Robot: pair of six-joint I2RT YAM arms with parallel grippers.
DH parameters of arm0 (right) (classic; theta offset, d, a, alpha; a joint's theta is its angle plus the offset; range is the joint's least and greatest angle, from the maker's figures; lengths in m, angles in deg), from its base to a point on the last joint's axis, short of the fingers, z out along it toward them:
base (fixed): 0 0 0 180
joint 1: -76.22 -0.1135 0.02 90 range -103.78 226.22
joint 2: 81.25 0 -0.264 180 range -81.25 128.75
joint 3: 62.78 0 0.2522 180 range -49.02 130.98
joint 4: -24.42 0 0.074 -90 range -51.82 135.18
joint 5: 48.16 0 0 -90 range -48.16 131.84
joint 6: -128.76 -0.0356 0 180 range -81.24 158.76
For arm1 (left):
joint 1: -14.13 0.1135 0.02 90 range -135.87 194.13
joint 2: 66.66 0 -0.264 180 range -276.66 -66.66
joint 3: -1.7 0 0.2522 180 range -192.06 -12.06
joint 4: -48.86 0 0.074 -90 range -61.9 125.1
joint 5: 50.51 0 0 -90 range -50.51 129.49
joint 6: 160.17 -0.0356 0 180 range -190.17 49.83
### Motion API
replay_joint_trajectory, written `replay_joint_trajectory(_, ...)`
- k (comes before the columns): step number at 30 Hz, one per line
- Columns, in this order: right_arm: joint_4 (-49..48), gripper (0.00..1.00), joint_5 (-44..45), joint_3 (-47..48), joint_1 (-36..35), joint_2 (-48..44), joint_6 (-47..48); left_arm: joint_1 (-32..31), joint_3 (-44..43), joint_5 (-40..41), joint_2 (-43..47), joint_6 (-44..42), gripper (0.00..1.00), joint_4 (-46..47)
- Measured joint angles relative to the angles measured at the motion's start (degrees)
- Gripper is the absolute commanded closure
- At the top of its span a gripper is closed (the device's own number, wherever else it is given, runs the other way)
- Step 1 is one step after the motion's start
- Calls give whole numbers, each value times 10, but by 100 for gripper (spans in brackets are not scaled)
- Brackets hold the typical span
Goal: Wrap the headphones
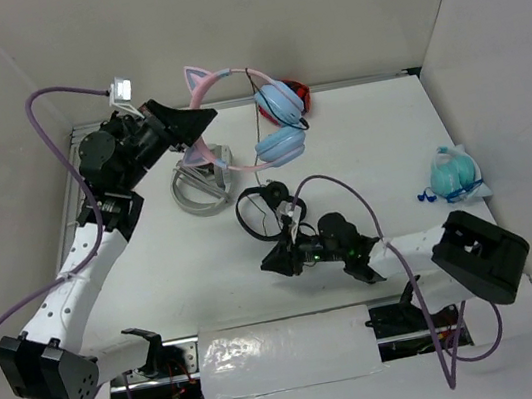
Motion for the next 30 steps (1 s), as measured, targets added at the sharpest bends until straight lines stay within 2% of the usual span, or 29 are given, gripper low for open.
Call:
replay_joint_trajectory(2, 9, 95, 40, 0, -18, -27, -7, -1, 15, 31, 0, 5, 100, -3)
replay_joint_trajectory(3, 19, 100, 57, 2, -28, -40, -9, -4, 20, 49, -1, 5, 100, -7)
replay_joint_trajectory(8, 127, 100, 160, 29, -106, -106, -9, -26, 23, 159, -5, -6, 100, -42)
replay_joint_trajectory(17, 383, 100, 371, 180, -249, -131, -3, -35, 23, 313, -55, -16, 100, -91)
replay_joint_trajectory(22, 494, 100, 469, 250, -267, -133, 7, -35, 49, 349, -76, -45, 100, -103)
replay_joint_trajectory(27, 602, 100, 598, 305, -258, -155, 48, -36, 105, 354, -67, -126, 100, -78)
replay_joint_trajectory(30, 635, 100, 660, 343, -230, -169, 97, -36, 123, 338, -49, -187, 100, -95)
